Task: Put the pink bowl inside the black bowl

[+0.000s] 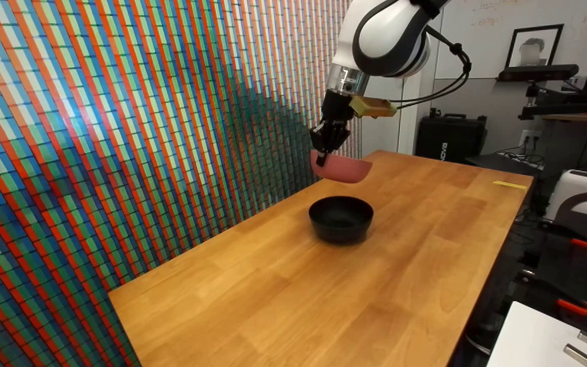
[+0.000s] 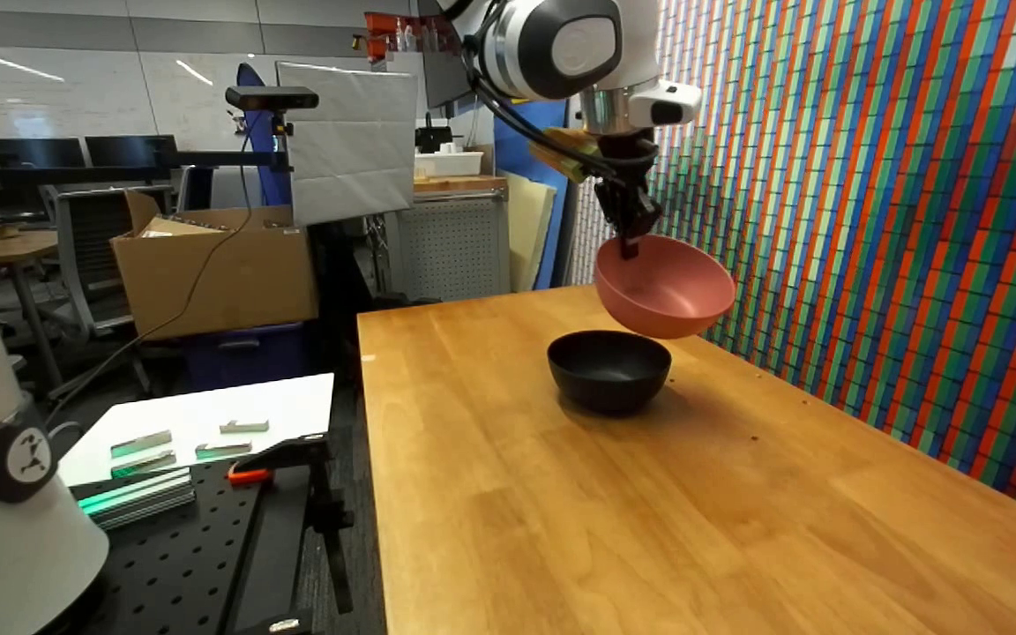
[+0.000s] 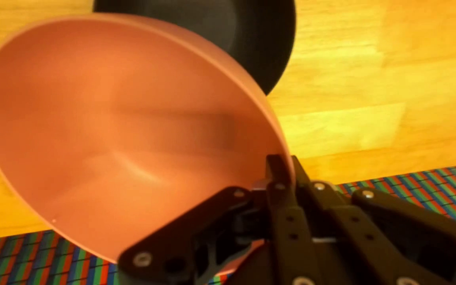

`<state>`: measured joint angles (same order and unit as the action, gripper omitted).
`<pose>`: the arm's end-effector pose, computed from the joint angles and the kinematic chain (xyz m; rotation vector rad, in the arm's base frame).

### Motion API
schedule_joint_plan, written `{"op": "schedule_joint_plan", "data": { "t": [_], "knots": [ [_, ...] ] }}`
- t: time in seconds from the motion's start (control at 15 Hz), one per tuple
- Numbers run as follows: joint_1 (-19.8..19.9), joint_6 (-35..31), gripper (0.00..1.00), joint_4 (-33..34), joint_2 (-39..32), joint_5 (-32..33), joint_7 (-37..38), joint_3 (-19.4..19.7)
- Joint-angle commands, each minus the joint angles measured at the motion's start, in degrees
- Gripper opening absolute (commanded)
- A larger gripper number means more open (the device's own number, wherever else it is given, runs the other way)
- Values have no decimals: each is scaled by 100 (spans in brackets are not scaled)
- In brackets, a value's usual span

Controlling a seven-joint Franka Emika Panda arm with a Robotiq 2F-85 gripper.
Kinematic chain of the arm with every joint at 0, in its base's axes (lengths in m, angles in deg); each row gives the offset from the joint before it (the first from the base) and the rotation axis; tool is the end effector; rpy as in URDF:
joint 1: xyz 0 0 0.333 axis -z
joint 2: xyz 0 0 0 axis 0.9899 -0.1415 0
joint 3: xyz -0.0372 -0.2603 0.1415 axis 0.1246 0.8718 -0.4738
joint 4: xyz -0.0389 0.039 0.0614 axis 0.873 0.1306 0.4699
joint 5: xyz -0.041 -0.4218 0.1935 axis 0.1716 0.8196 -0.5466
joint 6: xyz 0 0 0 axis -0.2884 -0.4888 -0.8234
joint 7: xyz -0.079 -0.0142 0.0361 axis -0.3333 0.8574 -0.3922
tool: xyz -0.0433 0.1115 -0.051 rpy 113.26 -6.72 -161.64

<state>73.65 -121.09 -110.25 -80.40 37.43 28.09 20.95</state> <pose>0.6422 0.2247 0.2307 -2.9037 -0.0767 -0.3746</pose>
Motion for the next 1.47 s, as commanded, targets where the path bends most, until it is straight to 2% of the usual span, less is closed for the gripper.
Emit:
{"op": "schedule_joint_plan", "data": {
  "t": [0.0,0.13,0.53,0.6,0.67,0.73,1.27,1.4],
  "knots": [
    [-72,19,1,-166,97,-352,-416,-273],
    [-141,4,1,-276,73,-326,-489,-332],
    [-240,-131,1,-487,19,-3,-590,-173],
    [-266,-170,29,-510,30,36,-528,-132],
    [-258,-277,30,-526,25,40,-584,-141],
    [-254,-319,36,-530,33,60,-605,-139],
    [-259,-575,97,-583,131,347,-630,-22],
    [-201,-470,100,-588,229,359,-592,25]
  ]
}}
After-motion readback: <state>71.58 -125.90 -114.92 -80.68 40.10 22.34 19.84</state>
